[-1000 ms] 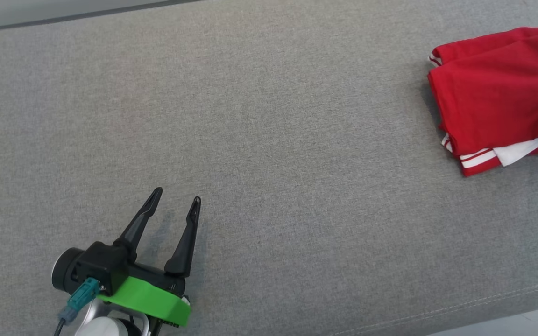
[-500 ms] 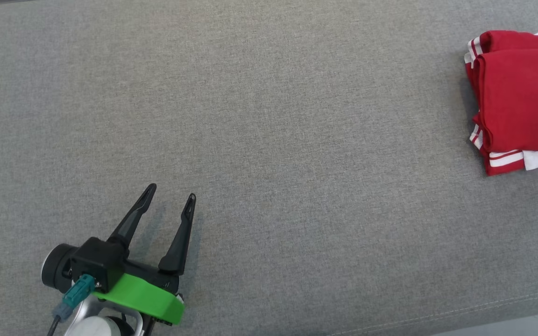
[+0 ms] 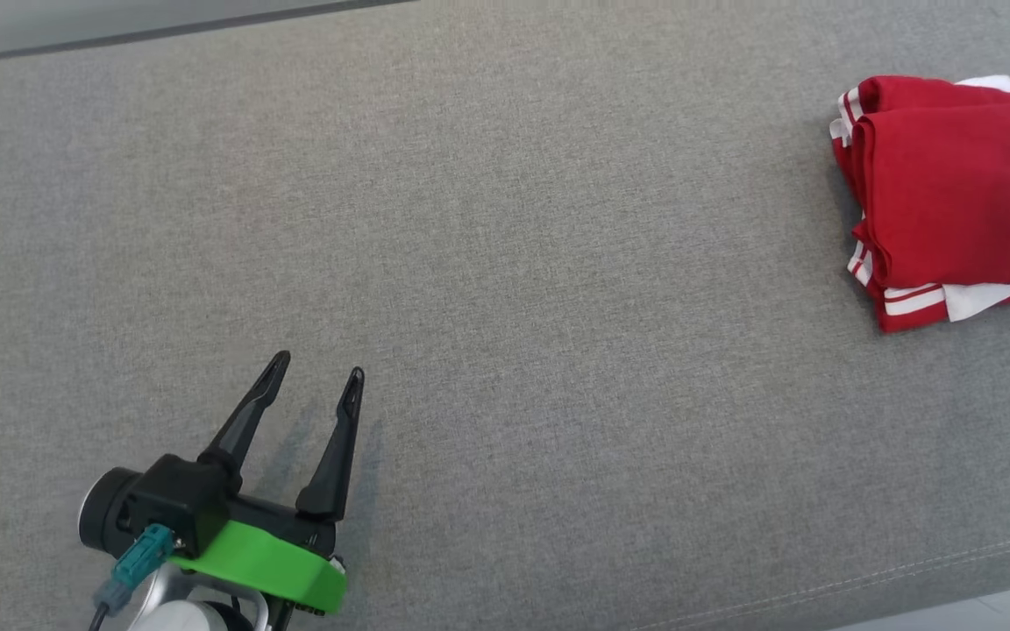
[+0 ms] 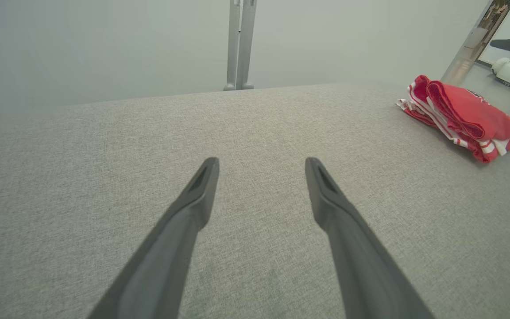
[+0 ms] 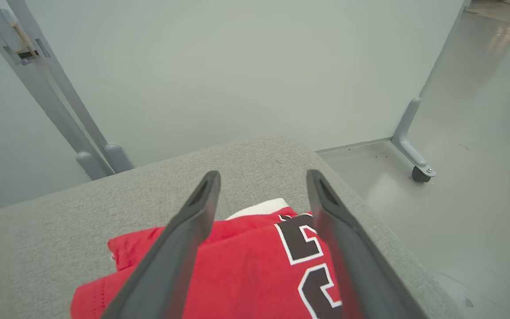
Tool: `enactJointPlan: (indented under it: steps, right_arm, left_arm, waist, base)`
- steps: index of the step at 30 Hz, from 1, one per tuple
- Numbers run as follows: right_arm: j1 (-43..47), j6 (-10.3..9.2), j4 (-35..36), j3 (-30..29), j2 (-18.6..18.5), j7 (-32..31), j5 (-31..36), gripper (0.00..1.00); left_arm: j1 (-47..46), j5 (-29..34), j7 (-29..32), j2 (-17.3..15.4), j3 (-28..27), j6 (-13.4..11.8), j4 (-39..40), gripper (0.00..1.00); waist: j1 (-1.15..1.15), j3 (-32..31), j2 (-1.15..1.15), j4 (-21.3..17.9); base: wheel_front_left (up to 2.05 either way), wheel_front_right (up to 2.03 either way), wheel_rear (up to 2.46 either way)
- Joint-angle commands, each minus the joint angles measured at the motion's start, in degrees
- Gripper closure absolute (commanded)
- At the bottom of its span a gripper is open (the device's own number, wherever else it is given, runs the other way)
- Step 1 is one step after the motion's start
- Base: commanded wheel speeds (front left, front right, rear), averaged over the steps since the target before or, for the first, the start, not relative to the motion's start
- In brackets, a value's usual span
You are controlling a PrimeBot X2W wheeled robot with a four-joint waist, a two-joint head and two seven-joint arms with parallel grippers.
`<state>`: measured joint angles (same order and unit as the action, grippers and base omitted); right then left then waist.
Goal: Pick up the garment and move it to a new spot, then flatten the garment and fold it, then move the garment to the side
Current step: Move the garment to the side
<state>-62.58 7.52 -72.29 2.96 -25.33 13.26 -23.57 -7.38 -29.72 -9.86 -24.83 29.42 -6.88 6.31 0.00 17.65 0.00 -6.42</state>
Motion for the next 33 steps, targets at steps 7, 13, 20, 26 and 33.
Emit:
enactJointPlan:
  steps: [7, 13, 20, 26, 33]
  right_arm:
    - [1.13, -0.06, 7.15, 6.06, 3.23, 1.42, 1.22, 0.0]
    - [5.82, -0.06, 15.37, 11.87, 6.06, 1.84, -1.25, 0.0]
    - [15.83, -0.07, 26.75, 15.9, 8.76, 1.92, -2.7, 0.0]
    - [26.76, -0.06, 37.24, 12.95, 12.11, 1.91, 0.68, 0.0]
    - [40.03, -0.05, 47.84, 7.75, 18.48, 1.92, 9.21, 0.0]
  left_arm:
    - [1.54, -1.66, -2.64, 1.47, -2.9, -2.1, -1.59, 0.0]
    - [3.75, -4.2, -4.49, 4.06, -7.45, -4.92, -2.84, 0.0]
    - [8.03, -5.51, -5.3, 6.31, -12.57, -6.32, -2.64, 0.0]
    - [11.6, -3.45, -5.34, 6.35, -15.64, -7.13, -1.9, 0.0]
    - [15.55, -2.15, -5.36, 7.1, -18.38, -8.0, -2.4, 0.0]
  waist:
    - [0.0, -7.45, 0.0, -0.78]
    - [0.0, -13.15, 0.0, -0.51]
    - [0.0, -17.44, 0.0, 0.3]
    - [0.0, -18.44, 0.0, 1.72]
    - [0.0, -19.15, 0.0, 3.62]
  base:
    - [0.0, 0.0, 0.0]
    - [0.0, 0.0, 0.0]
    - [0.0, 0.0, 0.0]
    - [0.0, 0.0, 0.0]
    - [0.0, 0.0, 0.0]
